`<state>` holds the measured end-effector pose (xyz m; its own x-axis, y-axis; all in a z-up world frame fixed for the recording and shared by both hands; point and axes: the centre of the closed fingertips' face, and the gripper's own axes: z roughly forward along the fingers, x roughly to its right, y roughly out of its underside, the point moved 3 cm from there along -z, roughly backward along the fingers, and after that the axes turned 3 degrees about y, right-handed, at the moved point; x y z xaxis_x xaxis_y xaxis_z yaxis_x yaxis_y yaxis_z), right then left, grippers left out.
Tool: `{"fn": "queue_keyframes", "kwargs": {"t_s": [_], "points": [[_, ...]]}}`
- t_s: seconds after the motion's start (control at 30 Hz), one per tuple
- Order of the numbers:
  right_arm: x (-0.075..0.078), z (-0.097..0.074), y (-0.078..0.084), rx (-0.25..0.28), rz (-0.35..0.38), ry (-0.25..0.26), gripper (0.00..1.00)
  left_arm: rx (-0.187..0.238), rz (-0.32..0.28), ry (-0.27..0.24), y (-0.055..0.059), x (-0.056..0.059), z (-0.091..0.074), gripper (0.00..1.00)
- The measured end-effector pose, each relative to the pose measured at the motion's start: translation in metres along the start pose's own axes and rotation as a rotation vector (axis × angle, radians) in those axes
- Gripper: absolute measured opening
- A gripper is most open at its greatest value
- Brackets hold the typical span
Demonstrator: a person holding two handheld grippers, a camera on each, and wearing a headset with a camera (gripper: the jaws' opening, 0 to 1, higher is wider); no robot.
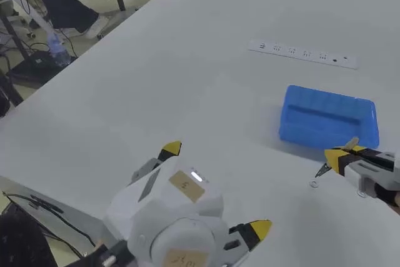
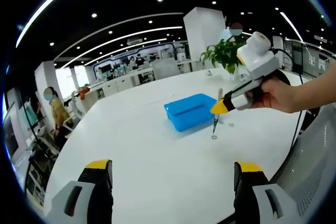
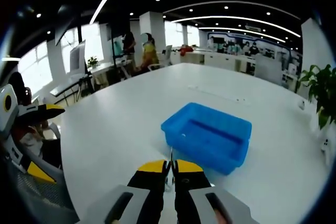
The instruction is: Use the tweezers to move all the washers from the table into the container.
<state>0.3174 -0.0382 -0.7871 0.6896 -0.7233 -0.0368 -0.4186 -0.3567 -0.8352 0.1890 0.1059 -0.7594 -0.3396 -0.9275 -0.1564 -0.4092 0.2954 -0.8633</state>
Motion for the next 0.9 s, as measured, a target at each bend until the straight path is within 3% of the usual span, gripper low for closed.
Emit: {"fn": "queue_keyframes", "kwargs": {"t_s": [0.4, 0.57, 0.9], "points": [[-0.001, 0.005, 0.011, -0.030, -0.017, 0.003, 0.02, -0.016, 0.006, -0.004, 0.002, 0.000, 0.001, 0.99], [-0.003, 0.003, 0.011, -0.010, -0.080, 0.009, 0.02, -0.021, 0.009, 0.001, 0.003, 0.001, 0.002, 0.99], [-0.001, 0.007, 0.007, -0.021, -0.073, -0.014, 0.01, -0.027, 0.010, 0.000, 0.004, 0.000, 0.002, 0.98]]}}
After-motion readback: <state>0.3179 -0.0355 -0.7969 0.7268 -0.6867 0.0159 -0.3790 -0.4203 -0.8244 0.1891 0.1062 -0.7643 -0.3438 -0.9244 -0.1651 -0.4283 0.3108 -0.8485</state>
